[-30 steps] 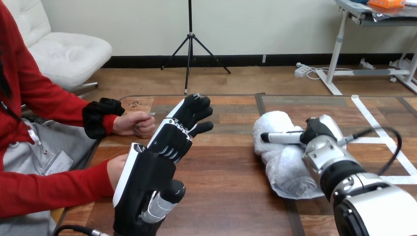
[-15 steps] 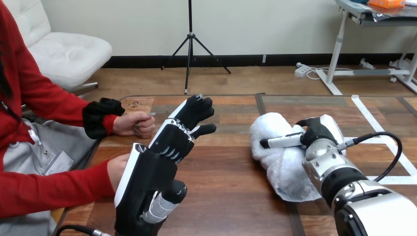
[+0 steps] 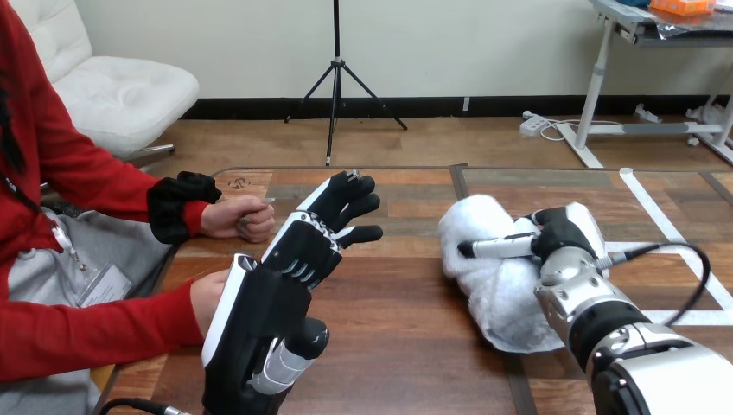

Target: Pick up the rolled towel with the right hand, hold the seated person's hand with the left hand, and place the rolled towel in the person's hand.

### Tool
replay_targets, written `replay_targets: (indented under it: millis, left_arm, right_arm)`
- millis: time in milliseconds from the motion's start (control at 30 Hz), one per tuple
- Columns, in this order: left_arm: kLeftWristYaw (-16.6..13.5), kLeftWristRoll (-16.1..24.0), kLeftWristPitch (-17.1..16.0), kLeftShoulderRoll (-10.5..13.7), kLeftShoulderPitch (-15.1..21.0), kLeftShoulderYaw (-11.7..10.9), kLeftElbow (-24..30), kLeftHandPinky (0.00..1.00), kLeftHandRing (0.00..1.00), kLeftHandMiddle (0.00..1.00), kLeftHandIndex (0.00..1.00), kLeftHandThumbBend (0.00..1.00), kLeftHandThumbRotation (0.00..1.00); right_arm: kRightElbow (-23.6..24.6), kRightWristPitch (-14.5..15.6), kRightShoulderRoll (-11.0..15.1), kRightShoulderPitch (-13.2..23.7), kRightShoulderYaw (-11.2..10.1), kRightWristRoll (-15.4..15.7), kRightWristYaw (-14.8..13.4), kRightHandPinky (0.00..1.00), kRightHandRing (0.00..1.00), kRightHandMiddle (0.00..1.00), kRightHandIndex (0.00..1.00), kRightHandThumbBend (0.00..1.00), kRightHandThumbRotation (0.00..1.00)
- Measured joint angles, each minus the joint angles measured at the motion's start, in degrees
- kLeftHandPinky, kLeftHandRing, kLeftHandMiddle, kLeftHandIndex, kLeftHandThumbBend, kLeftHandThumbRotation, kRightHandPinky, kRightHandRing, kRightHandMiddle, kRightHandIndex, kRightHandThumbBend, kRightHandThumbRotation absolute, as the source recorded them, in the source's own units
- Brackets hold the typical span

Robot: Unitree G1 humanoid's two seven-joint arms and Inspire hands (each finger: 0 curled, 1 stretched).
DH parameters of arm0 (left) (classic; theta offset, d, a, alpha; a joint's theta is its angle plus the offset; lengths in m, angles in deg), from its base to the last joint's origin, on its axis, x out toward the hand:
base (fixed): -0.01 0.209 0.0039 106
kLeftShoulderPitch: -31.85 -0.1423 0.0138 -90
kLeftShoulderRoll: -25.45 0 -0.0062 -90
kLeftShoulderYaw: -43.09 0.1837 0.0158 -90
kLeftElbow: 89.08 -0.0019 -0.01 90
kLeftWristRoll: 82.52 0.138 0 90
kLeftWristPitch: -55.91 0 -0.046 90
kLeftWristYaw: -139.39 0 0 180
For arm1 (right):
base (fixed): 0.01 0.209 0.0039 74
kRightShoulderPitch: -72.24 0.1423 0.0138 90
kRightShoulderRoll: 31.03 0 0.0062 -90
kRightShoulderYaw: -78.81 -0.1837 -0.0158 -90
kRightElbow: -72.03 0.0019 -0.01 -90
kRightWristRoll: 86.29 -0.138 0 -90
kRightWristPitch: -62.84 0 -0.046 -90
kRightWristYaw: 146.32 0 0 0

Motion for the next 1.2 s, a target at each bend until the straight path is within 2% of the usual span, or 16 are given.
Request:
replay_targets:
  millis: [300, 600, 833, 1000, 1200]
  left_arm:
    - [-0.66, 1.06, -0.01, -0.35, 0.01, 0.01, -0.27, 0.75, 0.86, 0.87, 0.88, 1.0, 0.85]
    - [-0.76, 1.59, -0.01, -0.67, 0.03, 0.06, -0.48, 0.75, 0.86, 0.87, 0.87, 1.0, 0.85]
    - [-1.78, 2.76, -0.6, -0.89, 0.04, -0.27, -0.94, 0.74, 0.85, 0.87, 0.87, 1.0, 0.86]
    - [-1.74, 2.64, -1.26, -0.82, 0.31, -0.35, -1.79, 0.75, 0.85, 0.87, 0.87, 1.0, 0.86]
    - [-1.85, 2.66, -1.32, -0.76, 0.55, -0.51, -2.48, 0.75, 0.86, 0.88, 0.87, 1.0, 0.85]
  right_arm:
    - [0.01, -4.89, 0.12, -1.76, -3.74, -3.44, -1.44, 0.31, 0.4, 0.5, 0.49, 0.88, 0.0]
    - [0.04, -9.5, 0.19, -3.17, -5.22, -4.28, -2.29, 0.34, 0.44, 0.56, 0.48, 0.86, 0.0]
    - [0.24, -12.68, 0.16, -3.54, -6.49, -6.04, -2.3, 0.33, 0.41, 0.52, 0.48, 0.85, 0.0]
    - [0.86, -15.81, 0.1, -4.1, -7.38, -7.51, -1.41, 0.34, 0.41, 0.5, 0.48, 0.83, 0.0]
    - [2.42, -20.25, -0.05, -5.27, -8.73, -9.84, 1.64, 0.35, 0.41, 0.49, 0.48, 0.81, 0.0]
